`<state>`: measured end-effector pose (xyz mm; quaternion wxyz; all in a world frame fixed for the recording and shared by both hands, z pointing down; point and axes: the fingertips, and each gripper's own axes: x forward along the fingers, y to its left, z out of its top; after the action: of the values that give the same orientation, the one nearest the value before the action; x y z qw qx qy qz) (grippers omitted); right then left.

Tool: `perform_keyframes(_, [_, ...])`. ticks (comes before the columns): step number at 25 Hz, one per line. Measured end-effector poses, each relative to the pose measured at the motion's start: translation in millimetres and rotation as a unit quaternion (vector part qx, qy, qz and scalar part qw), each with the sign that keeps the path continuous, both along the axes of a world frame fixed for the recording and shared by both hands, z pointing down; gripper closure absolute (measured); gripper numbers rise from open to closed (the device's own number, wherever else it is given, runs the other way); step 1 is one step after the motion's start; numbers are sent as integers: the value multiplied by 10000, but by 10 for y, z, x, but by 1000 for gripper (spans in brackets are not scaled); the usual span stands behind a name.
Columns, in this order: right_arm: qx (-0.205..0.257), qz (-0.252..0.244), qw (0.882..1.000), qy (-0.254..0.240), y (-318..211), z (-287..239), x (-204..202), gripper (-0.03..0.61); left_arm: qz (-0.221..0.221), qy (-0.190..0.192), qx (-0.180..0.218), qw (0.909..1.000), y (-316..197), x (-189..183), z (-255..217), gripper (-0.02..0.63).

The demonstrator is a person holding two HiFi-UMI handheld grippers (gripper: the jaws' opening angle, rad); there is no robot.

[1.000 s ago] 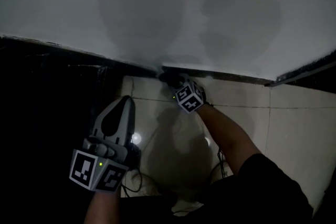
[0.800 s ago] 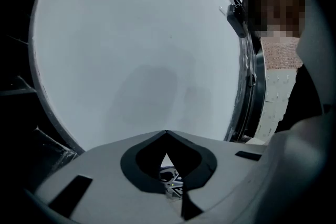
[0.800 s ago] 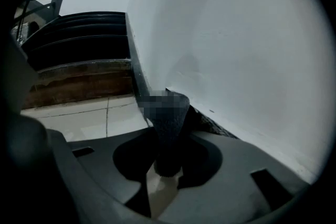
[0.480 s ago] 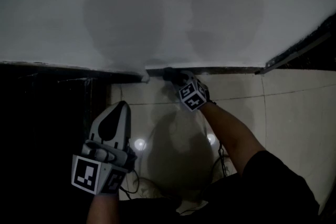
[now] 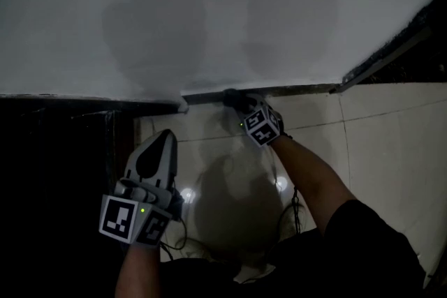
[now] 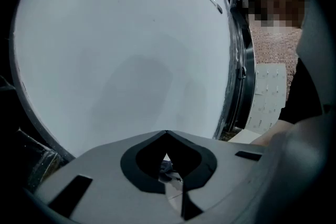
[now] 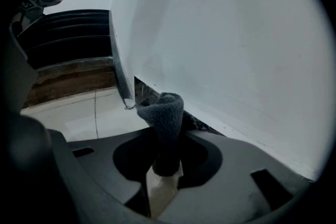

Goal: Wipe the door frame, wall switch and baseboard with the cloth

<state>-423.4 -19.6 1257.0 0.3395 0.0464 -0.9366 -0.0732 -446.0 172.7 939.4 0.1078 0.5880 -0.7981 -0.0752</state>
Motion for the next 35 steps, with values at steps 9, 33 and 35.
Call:
perform_keyframes(9, [222, 293, 9993, 116, -416, -42, 442, 483, 491, 214, -157, 9984, -370, 247, 203, 611])
perform_keyframes(33, [77, 1311, 9913, 44, -1326, 125, 1436, 483, 1220, 438, -136, 9915, -1285, 893, 414, 611])
perform_keyframes(35, [59, 1404, 9901, 39, -1404, 130, 1511, 483, 1274, 473, -155, 9906, -1352, 946, 437, 611])
